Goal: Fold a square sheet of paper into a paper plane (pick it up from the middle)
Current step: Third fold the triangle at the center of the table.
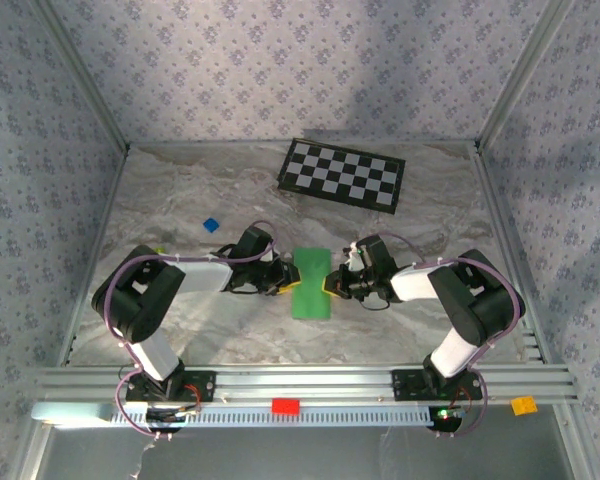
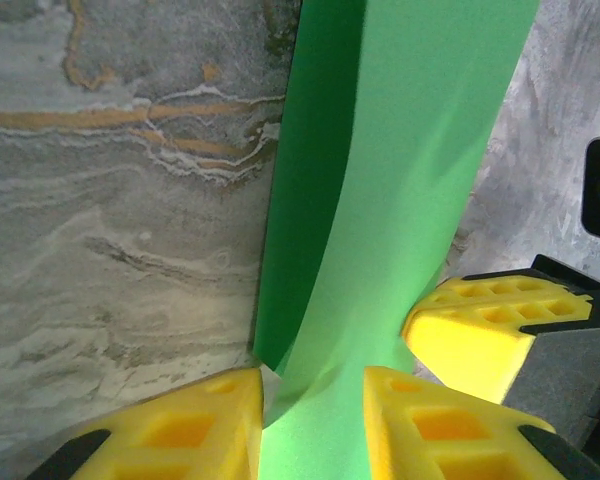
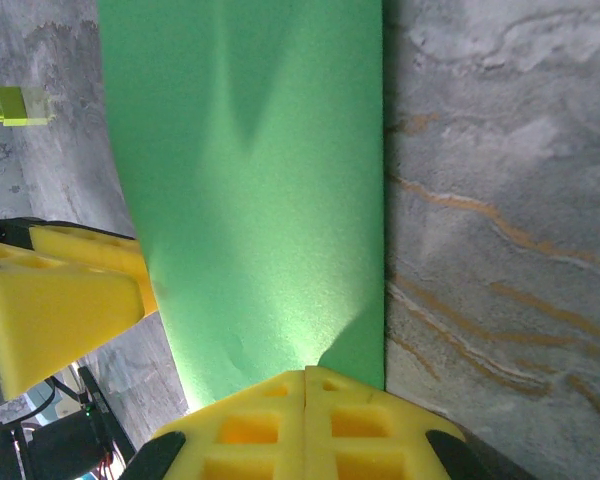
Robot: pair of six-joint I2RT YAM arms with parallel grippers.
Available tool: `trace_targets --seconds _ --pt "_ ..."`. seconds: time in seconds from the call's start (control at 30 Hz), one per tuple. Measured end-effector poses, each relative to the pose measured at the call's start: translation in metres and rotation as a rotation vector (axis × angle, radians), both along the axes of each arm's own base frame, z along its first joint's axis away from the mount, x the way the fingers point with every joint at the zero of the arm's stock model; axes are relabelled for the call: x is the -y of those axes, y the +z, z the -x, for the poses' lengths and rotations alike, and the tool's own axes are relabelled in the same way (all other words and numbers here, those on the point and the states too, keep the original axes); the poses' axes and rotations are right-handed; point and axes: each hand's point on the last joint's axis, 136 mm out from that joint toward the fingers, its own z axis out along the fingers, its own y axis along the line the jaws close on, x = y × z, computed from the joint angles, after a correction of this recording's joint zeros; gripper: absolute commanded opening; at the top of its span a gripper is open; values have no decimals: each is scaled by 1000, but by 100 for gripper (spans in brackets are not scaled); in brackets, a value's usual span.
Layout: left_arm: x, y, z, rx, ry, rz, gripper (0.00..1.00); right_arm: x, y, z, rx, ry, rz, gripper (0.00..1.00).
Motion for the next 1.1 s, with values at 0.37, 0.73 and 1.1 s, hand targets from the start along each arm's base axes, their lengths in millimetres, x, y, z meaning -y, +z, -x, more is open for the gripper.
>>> trace_targets --seconds 0.37,0.73,1.1 --pt "5 6 -7 42 9 42 35 1 0 0 0 -2 -1 3" --pt "5 4 -6 40 12 50 18 1 0 0 -1 -4 -2 5" --pt "2 4 -2 14 23 39 2 9 19 -1 68 -18 28 36"
